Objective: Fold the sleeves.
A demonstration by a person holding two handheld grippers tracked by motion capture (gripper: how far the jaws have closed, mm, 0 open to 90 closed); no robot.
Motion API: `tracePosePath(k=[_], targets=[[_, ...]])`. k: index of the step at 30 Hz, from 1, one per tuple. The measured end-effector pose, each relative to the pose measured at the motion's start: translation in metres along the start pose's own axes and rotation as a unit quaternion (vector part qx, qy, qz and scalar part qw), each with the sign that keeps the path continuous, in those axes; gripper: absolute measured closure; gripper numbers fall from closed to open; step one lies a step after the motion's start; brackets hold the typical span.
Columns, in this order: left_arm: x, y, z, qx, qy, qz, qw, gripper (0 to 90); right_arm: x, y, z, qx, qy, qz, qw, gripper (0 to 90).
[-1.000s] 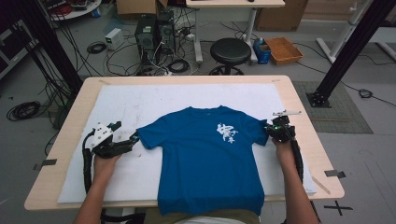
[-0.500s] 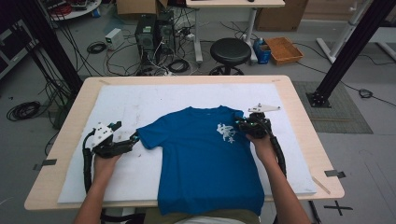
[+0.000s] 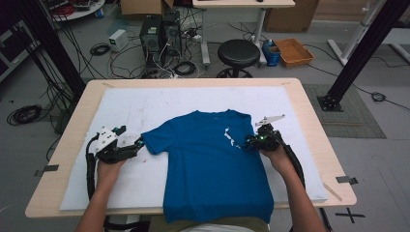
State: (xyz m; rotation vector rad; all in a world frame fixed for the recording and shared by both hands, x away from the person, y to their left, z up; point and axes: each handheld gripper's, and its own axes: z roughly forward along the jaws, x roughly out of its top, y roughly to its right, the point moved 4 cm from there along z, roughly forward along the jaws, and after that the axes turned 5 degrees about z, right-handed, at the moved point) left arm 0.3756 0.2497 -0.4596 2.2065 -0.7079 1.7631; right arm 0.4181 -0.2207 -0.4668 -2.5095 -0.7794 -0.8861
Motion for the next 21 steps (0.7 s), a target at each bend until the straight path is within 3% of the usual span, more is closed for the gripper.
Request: tracePosePath(k=[3,4,5,6,7,8,9,11,12,13,14,15,16,19,20,21], targets=[[0.000,0.000,0.001,0.001,-0.003,0.002,1.0000,18.6,-0.001,-0.002,0.002,0.008,-0.002,0.000,1.0000,81.7],[0.000,0.001,0.002,0.003,-0.009,0.003,1.0000,18.7,0.001,-0.002,-0.002,0.013,0.015,0.005,0.9998,70.3],[0.000,0.001,0.002,0.003,-0.009,0.003,1.0000,18.9,0.001,-0.002,-0.002,0.013,0.015,0.005,0.9998,70.3],[0.000,0.001,0.003,0.003,-0.013,0.003,0.9999,19.7,0.005,0.001,-0.010,0.002,0.056,0.016,0.9983,56.9],[0.000,0.001,0.003,0.003,-0.013,0.003,0.9999,19.9,0.005,0.001,-0.010,0.002,0.056,0.016,0.9983,56.9],[0.000,0.001,0.004,0.009,-0.024,0.000,0.9997,19.9,0.007,0.007,-0.021,-0.023,0.098,0.013,0.9948,44.8],[0.000,0.001,0.004,0.009,-0.024,0.000,0.9997,19.9,0.007,0.007,-0.021,-0.023,0.098,0.013,0.9948,44.8],[0.000,0.001,0.006,0.009,-0.041,-0.014,0.9990,19.9,0.007,0.015,-0.033,-0.054,0.133,0.022,0.9894,35.4],[0.002,0.001,0.008,0.012,-0.056,-0.031,0.9979,19.9,0.004,0.025,-0.046,-0.078,0.159,0.033,0.9836,28.6],[0.002,0.001,0.008,0.012,-0.056,-0.031,0.9979,19.9,0.002,0.030,-0.052,-0.089,0.171,0.038,0.9805,26.3],[0.006,0.001,0.011,0.013,-0.064,-0.037,0.9972,19.9,-0.002,0.035,-0.058,-0.097,0.181,0.043,0.9777,23.4],[0.006,0.001,0.011,0.013,-0.064,-0.037,0.9972,19.9,-0.002,0.035,-0.058,-0.097,0.181,0.043,0.9777,23.4],[0.008,0.001,0.012,0.010,-0.069,-0.036,0.9969,19.9,-0.010,0.045,-0.068,-0.120,0.195,0.042,0.9726,19.9],[0.015,-0.003,0.017,0.016,-0.080,-0.038,0.9959,19.9,-0.018,0.054,-0.078,-0.134,0.199,0.048,0.9697,19.9],[0.018,-0.007,0.024,0.017,-0.094,-0.054,0.9940,19.9,-0.025,0.061,-0.086,-0.147,0.206,0.053,0.9659,19.9],[0.018,-0.008,0.029,0.014,-0.105,-0.063,0.9924,19.9,-0.028,0.063,-0.090,-0.149,0.210,0.054,0.9648,19.9]])
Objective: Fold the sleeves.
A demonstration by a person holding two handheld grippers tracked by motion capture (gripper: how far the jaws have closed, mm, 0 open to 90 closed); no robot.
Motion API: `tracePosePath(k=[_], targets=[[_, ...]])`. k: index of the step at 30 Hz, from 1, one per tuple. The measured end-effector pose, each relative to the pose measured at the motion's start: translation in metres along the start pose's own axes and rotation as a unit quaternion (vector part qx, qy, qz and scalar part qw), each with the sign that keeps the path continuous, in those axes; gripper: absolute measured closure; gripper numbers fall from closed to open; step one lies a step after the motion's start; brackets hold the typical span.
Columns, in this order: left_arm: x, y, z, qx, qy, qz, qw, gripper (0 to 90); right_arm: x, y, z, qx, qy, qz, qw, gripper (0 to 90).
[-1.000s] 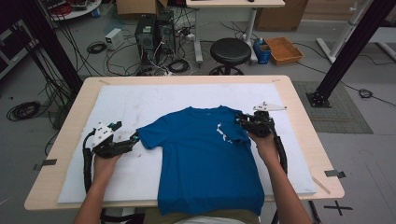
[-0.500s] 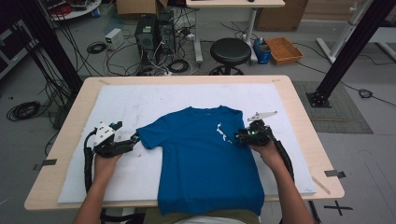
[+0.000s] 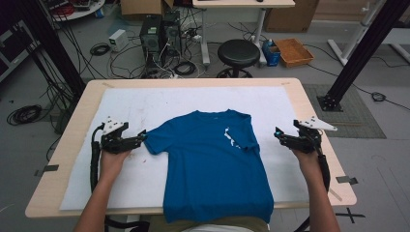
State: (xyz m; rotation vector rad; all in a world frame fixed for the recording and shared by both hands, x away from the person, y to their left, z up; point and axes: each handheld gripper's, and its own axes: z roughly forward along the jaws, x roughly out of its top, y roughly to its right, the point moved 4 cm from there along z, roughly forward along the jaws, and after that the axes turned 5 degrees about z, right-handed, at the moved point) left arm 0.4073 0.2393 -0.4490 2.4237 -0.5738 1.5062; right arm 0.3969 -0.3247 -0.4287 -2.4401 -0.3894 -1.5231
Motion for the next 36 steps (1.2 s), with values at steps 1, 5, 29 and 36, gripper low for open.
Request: tracePosePath(k=[1,5,29,36], targets=[[0.000,0.000,0.000,0.000,0.000,0.000,1.0000,20.4,-0.002,0.002,-0.003,-0.001,0.004,-0.002,1.0000,19.9],[-0.005,0.004,0.026,0.002,-0.087,0.009,0.9962,25.5,-0.007,0.008,-0.005,-0.003,0.000,-0.002,1.0000,19.9],[0.063,0.084,0.051,-0.140,-0.086,-0.007,0.9864,86.4,-0.012,0.002,0.005,-0.004,-0.016,-0.014,0.9998,19.9],[0.085,0.116,0.069,-0.169,-0.041,-0.018,0.9846,67.3,-0.013,0.002,0.005,-0.004,-0.020,-0.016,0.9997,19.9]])
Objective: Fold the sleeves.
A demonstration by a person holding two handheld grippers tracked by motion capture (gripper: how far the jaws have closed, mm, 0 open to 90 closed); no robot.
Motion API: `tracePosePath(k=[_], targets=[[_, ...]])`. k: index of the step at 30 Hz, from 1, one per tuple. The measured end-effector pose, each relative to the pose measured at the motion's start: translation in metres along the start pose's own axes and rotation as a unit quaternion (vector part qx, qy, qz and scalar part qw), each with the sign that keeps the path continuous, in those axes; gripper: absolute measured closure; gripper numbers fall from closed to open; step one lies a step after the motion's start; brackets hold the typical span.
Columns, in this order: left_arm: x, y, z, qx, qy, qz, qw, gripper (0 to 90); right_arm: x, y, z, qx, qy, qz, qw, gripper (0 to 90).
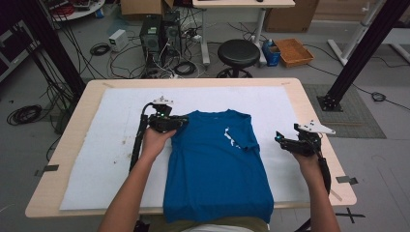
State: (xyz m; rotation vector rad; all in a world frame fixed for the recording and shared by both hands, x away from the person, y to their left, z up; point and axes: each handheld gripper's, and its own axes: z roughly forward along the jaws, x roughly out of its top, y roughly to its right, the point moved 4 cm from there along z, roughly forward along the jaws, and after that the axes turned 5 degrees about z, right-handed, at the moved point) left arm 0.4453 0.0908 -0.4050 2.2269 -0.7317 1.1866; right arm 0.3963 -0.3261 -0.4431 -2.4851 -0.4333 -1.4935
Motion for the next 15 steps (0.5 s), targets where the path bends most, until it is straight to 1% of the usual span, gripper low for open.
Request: tracePosePath(k=[1,2,3,4,5,6,7,8,9,10,11,12,13,14,15], targets=[[0.002,0.002,0.001,0.011,0.005,0.007,0.9999,48.4,0.000,0.000,0.000,0.001,0.000,0.002,1.0000,19.9],[0.002,0.002,0.000,0.015,0.009,0.016,0.9997,46.3,0.000,0.000,0.000,0.001,0.000,0.002,1.0000,19.9],[0.001,0.000,-0.004,0.034,0.003,0.018,0.9993,40.4,-0.001,0.001,0.000,0.001,0.000,0.001,1.0000,19.9],[0.001,0.000,-0.004,0.034,0.003,0.018,0.9993,35.7,-0.001,0.001,0.000,0.001,0.000,0.001,1.0000,19.9],[-0.002,-0.006,-0.012,0.045,0.010,0.015,0.9988,35.4,-0.001,0.002,0.000,0.000,0.001,0.002,1.0000,20.0],[-0.002,-0.006,-0.012,0.045,0.010,0.015,0.9988,34.8,-0.001,0.002,0.000,0.000,0.001,0.002,1.0000,20.0],[-0.005,-0.010,-0.016,0.050,0.016,0.015,0.9985,34.8,-0.001,0.002,0.000,0.000,0.000,0.002,1.0000,19.9],[-0.011,-0.019,-0.025,0.062,0.017,0.012,0.9979,33.4,-0.001,0.001,0.001,0.001,0.000,0.003,1.0000,19.9],[-0.016,-0.023,-0.028,0.076,0.014,0.011,0.9969,33.4,-0.001,0.001,0.001,0.000,-0.001,0.001,1.0000,19.9],[-0.022,-0.027,-0.030,0.089,0.002,0.010,0.9960,33.6,-0.001,0.000,0.001,0.001,-0.002,0.001,1.0000,19.9],[-0.022,-0.027,-0.030,0.089,0.002,0.010,0.9960,35.1,-0.001,0.000,0.001,0.001,-0.002,0.001,1.0000,19.9],[-0.028,-0.031,-0.032,0.087,-0.008,0.009,0.9961,35.1,-0.001,-0.001,0.001,0.001,-0.002,0.000,1.0000,19.9],[-0.042,-0.036,-0.033,0.066,-0.031,-0.003,0.9973,46.7,-0.001,-0.002,0.002,0.001,-0.003,-0.002,1.0000,19.9],[-0.042,-0.036,-0.033,0.066,-0.031,-0.003,0.9973,47.1,-0.001,-0.003,0.002,0.002,-0.005,-0.002,1.0000,20.0],[-0.054,-0.040,-0.032,0.043,-0.049,-0.024,0.9976,46.9,-0.001,-0.003,0.003,0.003,-0.006,-0.003,1.0000,19.9]])
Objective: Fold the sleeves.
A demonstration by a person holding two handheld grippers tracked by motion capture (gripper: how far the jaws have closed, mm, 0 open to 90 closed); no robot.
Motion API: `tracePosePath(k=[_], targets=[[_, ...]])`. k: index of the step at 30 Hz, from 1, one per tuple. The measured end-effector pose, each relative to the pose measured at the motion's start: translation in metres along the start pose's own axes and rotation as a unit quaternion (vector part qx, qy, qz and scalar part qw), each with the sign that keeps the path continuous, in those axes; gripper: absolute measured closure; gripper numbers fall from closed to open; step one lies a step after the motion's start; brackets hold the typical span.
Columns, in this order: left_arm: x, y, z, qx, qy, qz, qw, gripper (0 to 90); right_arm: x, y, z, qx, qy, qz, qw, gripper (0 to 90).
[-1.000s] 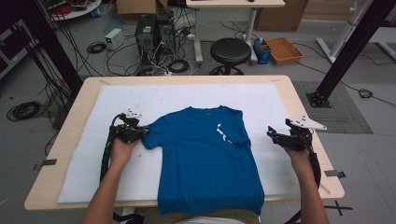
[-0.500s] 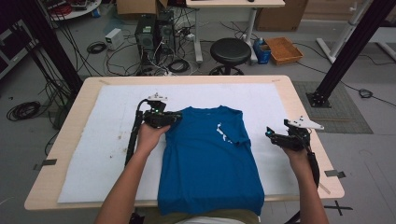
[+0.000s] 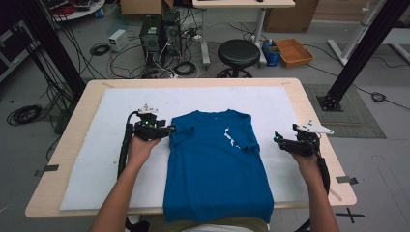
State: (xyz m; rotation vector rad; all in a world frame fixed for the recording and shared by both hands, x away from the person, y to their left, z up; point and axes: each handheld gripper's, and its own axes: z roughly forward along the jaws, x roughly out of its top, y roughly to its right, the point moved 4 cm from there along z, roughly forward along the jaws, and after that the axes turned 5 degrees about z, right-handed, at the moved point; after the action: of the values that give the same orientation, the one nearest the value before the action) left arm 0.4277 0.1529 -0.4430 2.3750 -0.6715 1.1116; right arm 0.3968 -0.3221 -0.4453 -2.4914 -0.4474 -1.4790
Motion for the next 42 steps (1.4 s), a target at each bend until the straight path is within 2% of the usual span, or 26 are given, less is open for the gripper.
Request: tracePosePath(k=[1,3,5,7,10,13,14,15,16,17,18,19,21,22,23,24,25,26,30,35,36,37,38,39,40,42], targets=[[0.000,0.000,0.000,0.000,0.000,0.000,1.0000,44.2,0.000,0.000,0.001,-0.001,-0.001,-0.001,1.0000,19.9],[-0.010,-0.005,0.005,-0.018,-0.015,-0.034,0.9991,38.4,-0.001,-0.001,0.002,0.000,-0.004,-0.002,1.0000,19.9],[-0.010,-0.006,0.007,-0.023,-0.016,-0.036,0.9990,38.6,-0.001,-0.001,0.002,0.000,-0.006,-0.003,1.0000,19.9],[-0.011,-0.005,0.011,-0.025,-0.022,-0.032,0.9989,48.2,-0.001,-0.002,0.003,0.001,-0.007,-0.004,1.0000,19.9],[-0.010,0.006,0.014,-0.040,-0.017,0.009,0.9990,76.6,-0.001,-0.001,0.002,0.000,-0.006,-0.003,1.0000,20.0],[-0.008,0.014,0.012,-0.047,-0.010,0.041,0.9980,82.3,-0.002,0.000,0.002,-0.001,-0.006,0.000,1.0000,20.0],[-0.006,0.023,0.009,-0.069,0.003,0.071,0.9951,82.3,-0.002,0.000,0.003,-0.001,-0.008,0.000,1.0000,19.9],[-0.006,0.023,0.009,-0.069,0.003,0.071,0.9951,82.2,-0.002,0.000,0.003,-0.001,-0.008,0.000,1.0000,19.9],[-0.004,0.033,0.006,-0.100,0.017,0.088,0.9910,82.1,-0.002,0.001,0.003,-0.001,-0.009,0.001,1.0000,20.0],[-0.004,0.033,0.006,-0.100,0.017,0.088,0.9910,80.7,-0.002,0.001,0.003,-0.001,-0.009,0.001,1.0000,20.0],[-0.005,0.042,0.006,-0.138,0.022,0.107,0.9843,76.6,-0.002,0.000,0.003,-0.001,-0.009,-0.002,1.0000,20.0],[-0.006,0.045,0.006,-0.140,0.021,0.113,0.9834,69.0,-0.002,0.000,0.003,0.000,-0.009,-0.002,1.0000,19.9],[-0.005,0.045,0.006,-0.132,0.021,0.110,0.9849,51.4,-0.002,0.000,0.003,0.000,-0.009,-0.002,1.0000,20.0],[-0.004,0.042,0.003,-0.109,0.034,0.098,0.9886,48.5,-0.002,0.000,0.003,0.000,-0.008,-0.001,1.0000,20.0],[-0.004,0.042,0.003,-0.109,0.034,0.098,0.9886,46.4,-0.002,0.000,0.002,-0.001,-0.008,0.000,1.0000,20.0],[-0.005,0.034,-0.003,-0.081,0.044,0.086,0.9921,43.4,-0.002,0.000,0.002,-0.001,-0.007,0.001,1.0000,20.0],[-0.005,0.034,-0.003,-0.081,0.044,0.086,0.9921,39.7,-0.002,0.000,0.002,-0.001,-0.007,0.001,1.0000,20.0],[-0.008,0.022,-0.010,-0.050,0.054,0.074,0.9946,34.6,-0.002,0.000,0.003,-0.002,-0.007,0.001,1.0000,20.0],[-0.016,0.006,-0.022,-0.018,0.080,0.053,0.9952,25.3,-0.002,0.001,0.003,-0.001,-0.006,0.000,1.0000,19.9],[-0.032,-0.014,-0.036,-0.001,0.116,0.053,0.9918,23.7,0.000,0.001,0.000,0.003,0.002,0.003,1.0000,19.9],[-0.031,-0.016,-0.043,-0.008,0.141,0.073,0.9873,24.1,0.002,0.002,-0.002,0.008,0.006,0.001,1.0000,19.9],[-0.031,-0.016,-0.043,-0.008,0.141,0.073,0.9873,25.1,0.002,0.002,-0.002,0.008,0.006,0.001,1.0000,19.9],[-0.032,-0.016,-0.050,-0.004,0.167,0.107,0.9802,25.0,0.002,0.001,-0.003,0.017,0.004,-0.001,0.9999,19.9],[-0.032,-0.016,-0.050,-0.004,0.167,0.107,0.9802,25.0,0.002,0.001,-0.003,0.017,0.004,-0.001,0.9999,19.9],[-0.033,-0.016,-0.052,-0.008,0.182,0.112,0.9769,25.0,0.002,0.001,-0.004,0.024,0.003,-0.004,0.9997,19.9],[-0.035,-0.018,-0.054,-0.004,0.191,0.115,0.9748,25.0,0.002,0.001,-0.004,0.035,0.000,-0.005,0.9994,19.9]])
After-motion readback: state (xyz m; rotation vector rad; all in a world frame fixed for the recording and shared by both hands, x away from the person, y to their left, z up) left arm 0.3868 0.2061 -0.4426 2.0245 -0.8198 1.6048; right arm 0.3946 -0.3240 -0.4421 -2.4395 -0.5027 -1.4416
